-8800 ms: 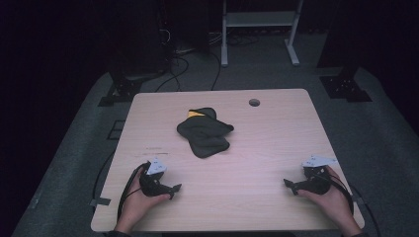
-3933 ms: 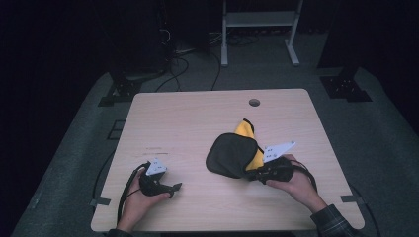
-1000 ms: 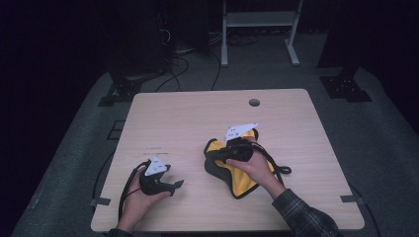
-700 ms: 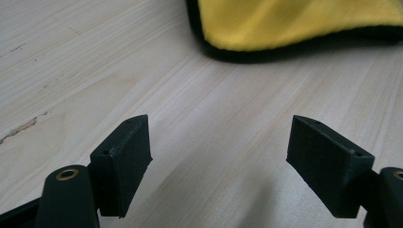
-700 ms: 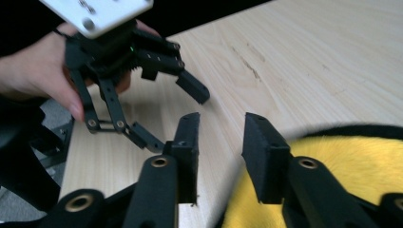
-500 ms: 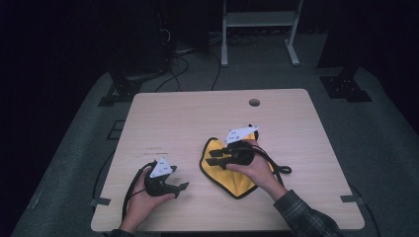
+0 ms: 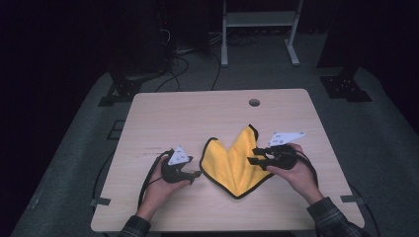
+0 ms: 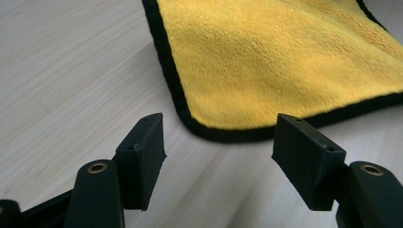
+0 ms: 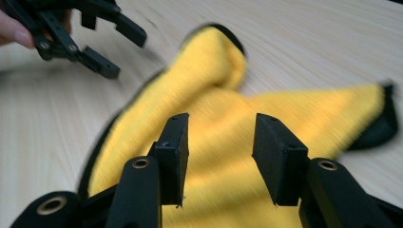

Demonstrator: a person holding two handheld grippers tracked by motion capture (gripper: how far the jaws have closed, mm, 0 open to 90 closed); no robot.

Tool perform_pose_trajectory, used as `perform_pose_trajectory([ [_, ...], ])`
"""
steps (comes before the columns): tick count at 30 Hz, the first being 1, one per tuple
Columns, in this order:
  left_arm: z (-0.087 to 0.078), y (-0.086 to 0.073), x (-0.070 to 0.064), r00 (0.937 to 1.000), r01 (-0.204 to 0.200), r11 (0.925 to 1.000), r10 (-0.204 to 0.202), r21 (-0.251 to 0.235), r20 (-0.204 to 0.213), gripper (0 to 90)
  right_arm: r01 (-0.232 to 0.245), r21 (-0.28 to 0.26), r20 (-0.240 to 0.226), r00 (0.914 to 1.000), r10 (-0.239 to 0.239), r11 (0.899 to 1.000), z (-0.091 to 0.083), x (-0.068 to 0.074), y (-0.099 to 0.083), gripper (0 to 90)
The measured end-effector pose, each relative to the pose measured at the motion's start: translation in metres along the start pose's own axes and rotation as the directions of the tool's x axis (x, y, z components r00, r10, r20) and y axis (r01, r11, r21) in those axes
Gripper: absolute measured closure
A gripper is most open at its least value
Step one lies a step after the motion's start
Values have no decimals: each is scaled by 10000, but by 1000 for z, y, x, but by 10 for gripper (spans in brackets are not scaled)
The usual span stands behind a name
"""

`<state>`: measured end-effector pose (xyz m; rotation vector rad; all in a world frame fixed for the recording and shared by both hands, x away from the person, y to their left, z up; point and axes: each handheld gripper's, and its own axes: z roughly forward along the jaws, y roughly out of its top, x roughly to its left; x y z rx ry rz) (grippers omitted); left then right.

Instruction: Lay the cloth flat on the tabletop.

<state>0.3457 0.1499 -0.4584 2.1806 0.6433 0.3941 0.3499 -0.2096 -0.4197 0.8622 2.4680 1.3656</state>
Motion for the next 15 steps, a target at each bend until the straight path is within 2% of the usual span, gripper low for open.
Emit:
perform_pose_trajectory([
  [7, 21, 5, 5, 9996, -152, 9995, 146, 291, 225, 358, -491, 381, 930, 9946, 454, 9981, -24, -21, -33, 543],
  [10, 27, 3, 7, 9991, -258, 9978, 237, 609, 355, 379, -690, 361, 1111, 9917, 647, 9970, -32, -25, -42, 543],
  [15, 30, 3, 9, 9973, -318, 9968, 268, 728, 682, 419, -929, 390, 1333, 9872, 870, 9949, -41, -30, -53, 544],
])
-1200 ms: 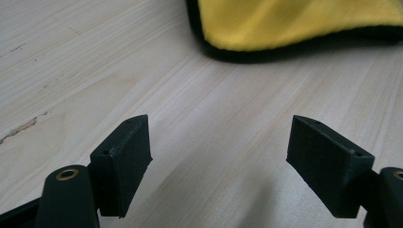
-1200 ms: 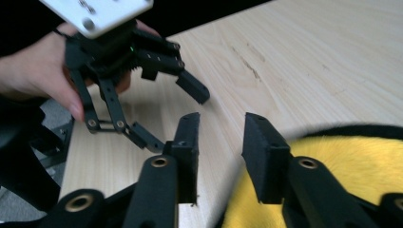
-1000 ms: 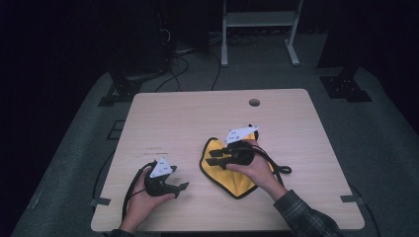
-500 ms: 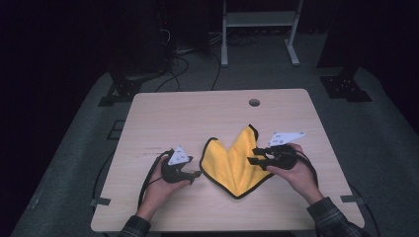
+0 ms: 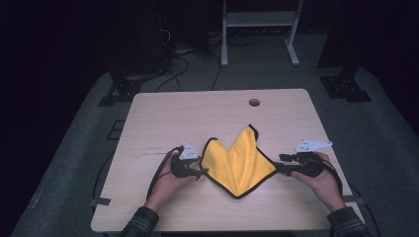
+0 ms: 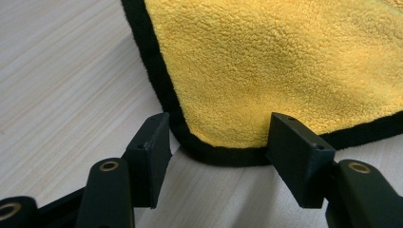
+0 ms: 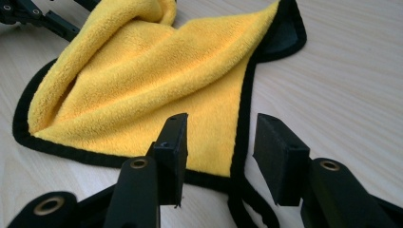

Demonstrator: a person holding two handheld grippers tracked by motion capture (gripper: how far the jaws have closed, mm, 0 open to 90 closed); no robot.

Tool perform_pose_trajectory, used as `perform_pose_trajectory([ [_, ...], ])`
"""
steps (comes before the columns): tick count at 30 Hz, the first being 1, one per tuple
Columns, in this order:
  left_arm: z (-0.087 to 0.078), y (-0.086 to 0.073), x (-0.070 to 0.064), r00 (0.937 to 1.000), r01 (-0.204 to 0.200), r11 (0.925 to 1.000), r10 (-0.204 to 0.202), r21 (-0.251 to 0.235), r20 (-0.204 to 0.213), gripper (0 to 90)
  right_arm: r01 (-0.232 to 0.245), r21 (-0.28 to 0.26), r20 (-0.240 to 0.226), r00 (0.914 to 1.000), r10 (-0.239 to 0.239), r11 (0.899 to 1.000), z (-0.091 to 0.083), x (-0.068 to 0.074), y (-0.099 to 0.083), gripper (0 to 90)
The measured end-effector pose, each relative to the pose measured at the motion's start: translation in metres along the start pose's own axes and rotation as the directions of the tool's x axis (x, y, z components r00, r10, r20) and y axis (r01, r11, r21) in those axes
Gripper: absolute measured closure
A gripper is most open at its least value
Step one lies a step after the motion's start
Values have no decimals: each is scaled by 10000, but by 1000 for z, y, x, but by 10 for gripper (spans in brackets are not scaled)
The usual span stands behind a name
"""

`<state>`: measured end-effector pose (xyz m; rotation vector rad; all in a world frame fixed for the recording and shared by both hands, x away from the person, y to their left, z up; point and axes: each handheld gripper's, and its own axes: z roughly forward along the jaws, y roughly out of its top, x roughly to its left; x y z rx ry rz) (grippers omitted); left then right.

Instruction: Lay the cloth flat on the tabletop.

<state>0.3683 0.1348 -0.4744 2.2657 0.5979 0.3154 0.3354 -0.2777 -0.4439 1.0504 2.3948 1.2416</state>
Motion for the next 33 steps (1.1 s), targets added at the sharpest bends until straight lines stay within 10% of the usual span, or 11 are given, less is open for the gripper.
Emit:
perform_pose_trajectory([
  [10, -4, 4, -3, 9954, 509, 9972, -550, 542, 779, 795, -207, 531, 327, 9993, 190, 9984, -2, -10, -18, 535],
  [23, -40, -3, -4, 9878, 1281, 9917, -1282, 76, 881, 821, -8, 1066, 74, 10000, 0, 9943, 15, -10, -21, 520],
  [33, -59, -6, -2, 9860, 1498, 9880, -1464, -380, 795, 826, 137, 1648, -256, 9996, -96, 9862, 19, -7, -19, 853],
])
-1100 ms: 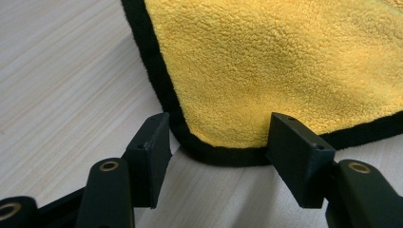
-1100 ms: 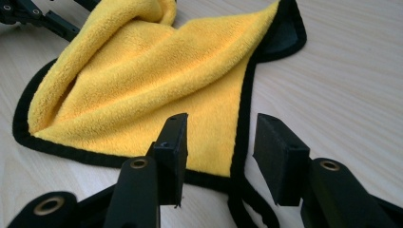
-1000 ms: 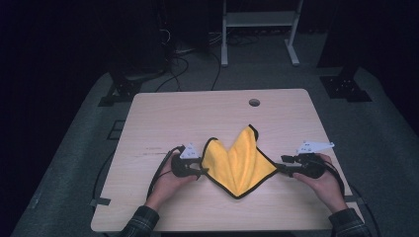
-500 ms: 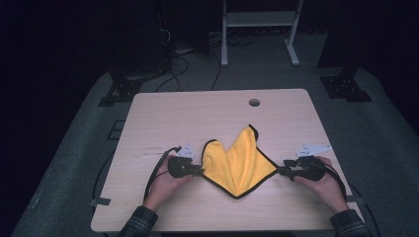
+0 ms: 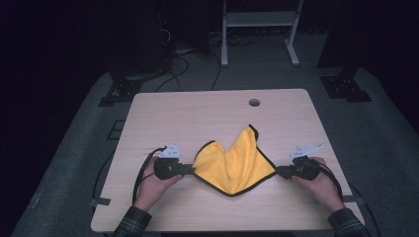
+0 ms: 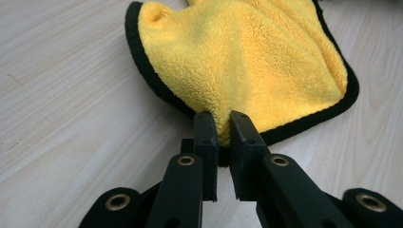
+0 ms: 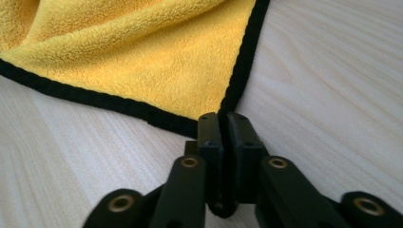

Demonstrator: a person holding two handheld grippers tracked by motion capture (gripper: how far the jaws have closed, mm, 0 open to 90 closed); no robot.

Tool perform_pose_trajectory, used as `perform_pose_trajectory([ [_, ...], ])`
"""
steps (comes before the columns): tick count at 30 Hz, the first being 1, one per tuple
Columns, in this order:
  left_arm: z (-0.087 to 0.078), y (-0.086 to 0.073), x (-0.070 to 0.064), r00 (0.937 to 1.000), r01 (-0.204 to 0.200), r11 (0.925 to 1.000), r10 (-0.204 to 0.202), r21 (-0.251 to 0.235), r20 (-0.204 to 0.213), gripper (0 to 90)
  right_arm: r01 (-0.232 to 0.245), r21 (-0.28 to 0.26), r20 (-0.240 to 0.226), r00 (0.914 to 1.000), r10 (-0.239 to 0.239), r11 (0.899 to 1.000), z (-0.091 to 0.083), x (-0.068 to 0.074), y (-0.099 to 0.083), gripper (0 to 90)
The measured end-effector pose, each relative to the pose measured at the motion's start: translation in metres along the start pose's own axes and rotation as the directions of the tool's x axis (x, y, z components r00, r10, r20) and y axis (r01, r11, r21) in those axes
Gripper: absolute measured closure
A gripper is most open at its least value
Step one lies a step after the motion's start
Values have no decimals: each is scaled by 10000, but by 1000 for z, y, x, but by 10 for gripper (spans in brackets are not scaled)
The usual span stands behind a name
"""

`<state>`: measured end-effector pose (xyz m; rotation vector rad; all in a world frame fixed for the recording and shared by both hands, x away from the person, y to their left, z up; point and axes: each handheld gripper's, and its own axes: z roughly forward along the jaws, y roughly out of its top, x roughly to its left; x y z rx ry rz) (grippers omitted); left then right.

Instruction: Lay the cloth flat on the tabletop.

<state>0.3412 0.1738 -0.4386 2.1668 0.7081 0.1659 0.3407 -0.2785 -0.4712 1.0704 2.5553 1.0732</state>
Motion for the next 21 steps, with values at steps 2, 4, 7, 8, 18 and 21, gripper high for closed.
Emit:
perform_pose_trajectory([
  [2, -4, 1, 1, 10000, 51, 9999, -51, -137, -18, 826, -52, -158, -69, 10000, 50, 9999, -5, 1, 4, 860],
  [4, -9, 3, 3, 9999, 117, 9992, -119, -381, -46, 826, -44, -432, -102, 9999, 39, 9991, -9, 1, 7, 861],
  [7, -19, 7, 9, 9993, 313, 9951, -330, -937, -172, 827, -119, -1016, -122, 9999, 107, 9948, -20, 0, 16, 863],
  [8, -21, 8, 9, 9992, 339, 9943, -360, -1008, -192, 827, -139, -1282, -78, 9999, 130, 9917, -26, -1, 21, 863],
  [18, -48, 42, 17, 9957, 127, 9743, -330, -2247, -866, 829, -53, -2827, 129, 9999, 93, 9592, -60, -6, 51, 865],
  [21, -55, 51, 19, 9941, 43, 9674, -315, -2533, -1035, 829, -25, -3307, 172, 9998, 87, 9437, -72, -7, 60, 866],
])
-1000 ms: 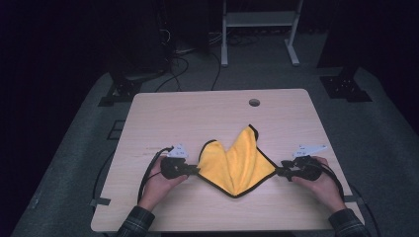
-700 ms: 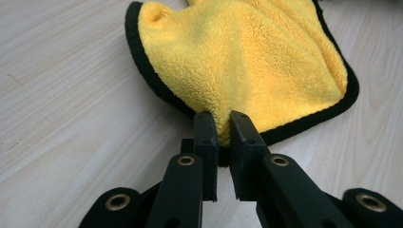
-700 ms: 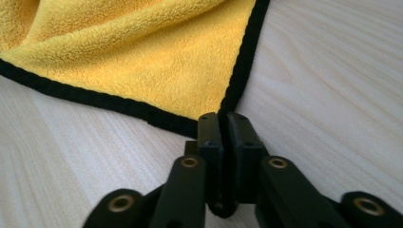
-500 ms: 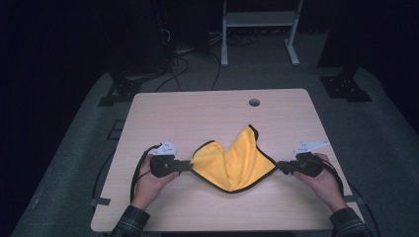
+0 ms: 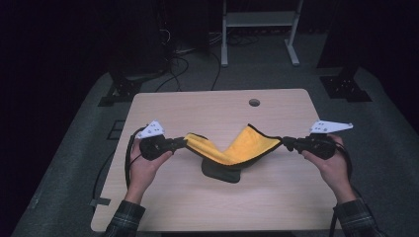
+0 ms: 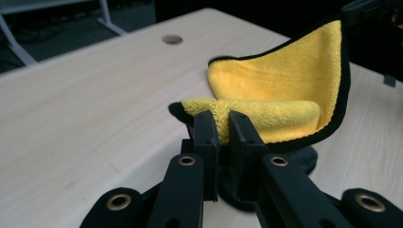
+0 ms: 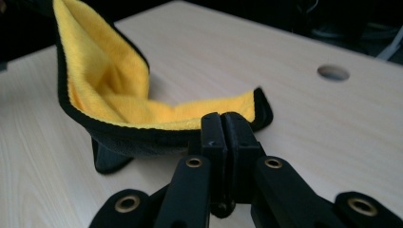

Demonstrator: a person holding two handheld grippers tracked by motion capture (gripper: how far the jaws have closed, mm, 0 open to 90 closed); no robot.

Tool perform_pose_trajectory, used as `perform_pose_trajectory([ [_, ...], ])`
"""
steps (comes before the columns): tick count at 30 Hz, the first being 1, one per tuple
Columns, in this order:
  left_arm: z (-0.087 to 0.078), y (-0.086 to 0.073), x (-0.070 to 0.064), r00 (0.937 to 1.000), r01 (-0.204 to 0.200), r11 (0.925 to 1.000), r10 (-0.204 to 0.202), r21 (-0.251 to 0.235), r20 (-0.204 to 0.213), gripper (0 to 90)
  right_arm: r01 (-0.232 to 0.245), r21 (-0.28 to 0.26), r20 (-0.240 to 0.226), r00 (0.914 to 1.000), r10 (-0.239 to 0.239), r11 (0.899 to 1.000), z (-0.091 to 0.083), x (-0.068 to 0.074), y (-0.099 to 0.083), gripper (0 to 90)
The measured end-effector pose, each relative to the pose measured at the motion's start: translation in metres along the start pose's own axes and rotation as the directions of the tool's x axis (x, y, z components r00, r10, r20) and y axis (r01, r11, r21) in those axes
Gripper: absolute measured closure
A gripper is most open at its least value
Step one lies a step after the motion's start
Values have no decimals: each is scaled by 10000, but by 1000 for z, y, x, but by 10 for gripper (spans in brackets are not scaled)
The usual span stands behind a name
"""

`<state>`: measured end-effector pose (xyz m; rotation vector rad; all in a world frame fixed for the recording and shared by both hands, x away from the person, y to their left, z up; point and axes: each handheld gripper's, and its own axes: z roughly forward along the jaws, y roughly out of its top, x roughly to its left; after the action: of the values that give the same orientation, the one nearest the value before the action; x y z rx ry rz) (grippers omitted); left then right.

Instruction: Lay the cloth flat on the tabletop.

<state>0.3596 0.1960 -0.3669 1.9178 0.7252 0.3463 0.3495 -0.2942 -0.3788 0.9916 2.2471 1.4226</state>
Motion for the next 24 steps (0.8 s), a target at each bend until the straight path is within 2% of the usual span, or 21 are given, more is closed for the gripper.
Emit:
perform_pose_trajectory([
  [6, -14, 29, 5, 9994, -110, 9960, 79, -886, -352, 831, 319, -1092, 176, 9994, -302, 9935, -23, 4, 27, 866],
  [13, -29, 59, 6, 9966, -462, 9871, 350, -1534, -744, 833, 655, -2235, 372, 9976, -586, 9725, -47, 10, 54, 867],
  [19, -39, 75, 5, 9943, -663, 9778, 480, -1990, -954, 833, 847, -2782, 534, 9959, -726, 9568, -61, 13, 67, 867],
  [24, -36, 88, 12, 9916, -681, 9744, 425, -2143, -1218, 834, 977, -2848, 761, 9940, -791, 9536, -64, 11, 80, 867],
])
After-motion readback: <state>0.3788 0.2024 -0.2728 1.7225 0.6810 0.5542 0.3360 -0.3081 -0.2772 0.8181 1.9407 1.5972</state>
